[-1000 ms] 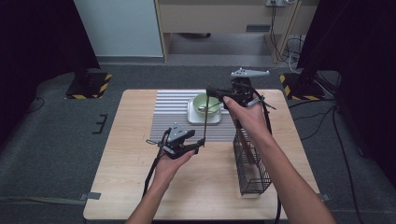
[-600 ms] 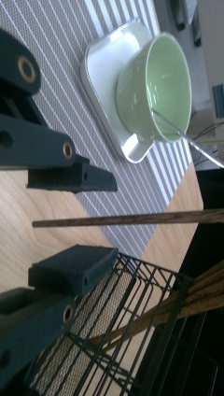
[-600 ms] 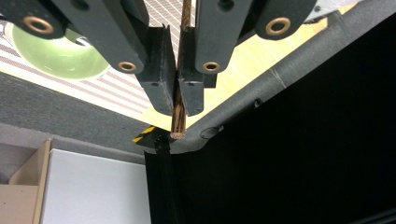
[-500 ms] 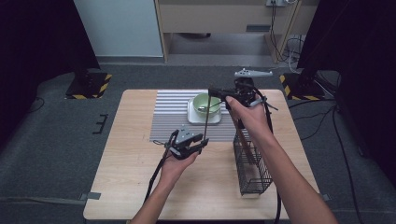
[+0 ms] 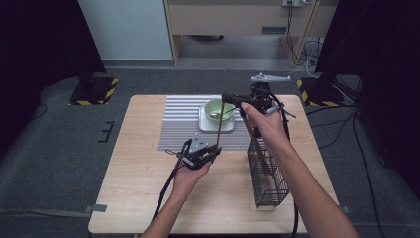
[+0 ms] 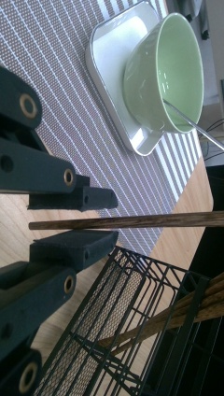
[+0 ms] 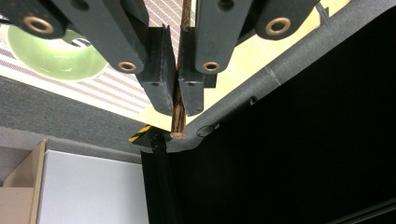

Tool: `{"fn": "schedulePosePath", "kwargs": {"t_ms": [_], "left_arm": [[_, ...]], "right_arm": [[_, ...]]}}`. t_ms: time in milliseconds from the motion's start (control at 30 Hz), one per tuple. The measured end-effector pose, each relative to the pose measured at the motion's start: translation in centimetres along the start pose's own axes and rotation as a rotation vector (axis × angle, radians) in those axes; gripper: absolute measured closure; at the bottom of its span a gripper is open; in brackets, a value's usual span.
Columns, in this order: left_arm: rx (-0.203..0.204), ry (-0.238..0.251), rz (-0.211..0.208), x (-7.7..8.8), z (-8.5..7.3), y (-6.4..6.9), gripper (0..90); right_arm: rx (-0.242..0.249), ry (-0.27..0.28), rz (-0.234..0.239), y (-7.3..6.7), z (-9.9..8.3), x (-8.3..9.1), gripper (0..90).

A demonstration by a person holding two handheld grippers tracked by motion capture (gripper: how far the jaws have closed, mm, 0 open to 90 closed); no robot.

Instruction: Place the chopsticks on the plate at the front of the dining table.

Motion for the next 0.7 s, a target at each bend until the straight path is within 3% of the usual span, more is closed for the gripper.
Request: {"fn": "schedulePosePath", "kwargs": {"t_ms": [100,467,567,700], "left_arm": [[-0.001,0.001,0.004,0.1,-0.1,0.0,84.2],[0.013,0.004,0.057,1.0,-0.3,-0.8,86.2],[-0.013,-0.012,0.078,1.1,-0.4,-0.8,86.3],[-0.019,-0.011,0.085,1.1,-0.4,-0.6,86.3]], "right_arm": [[0.000,-0.002,0.001,0.0,0.0,0.0,85.2],[-0.004,-0.006,0.000,0.2,-0.2,0.0,83.5],[0.002,-0.008,-0.018,0.2,-0.2,-0.1,78.7],[0.022,-0.026,-0.044,0.2,-0.2,-0.2,76.9]]}}
Point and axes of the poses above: each handheld gripper's, and its own axes: x roughly backward along the jaws, z roughly out of its top, y roughly to its right, the point moved 5 cm from there along -x, roughly forward along the jaws, and after that the axes turned 9 degrees about x, right-handed, at the moved point
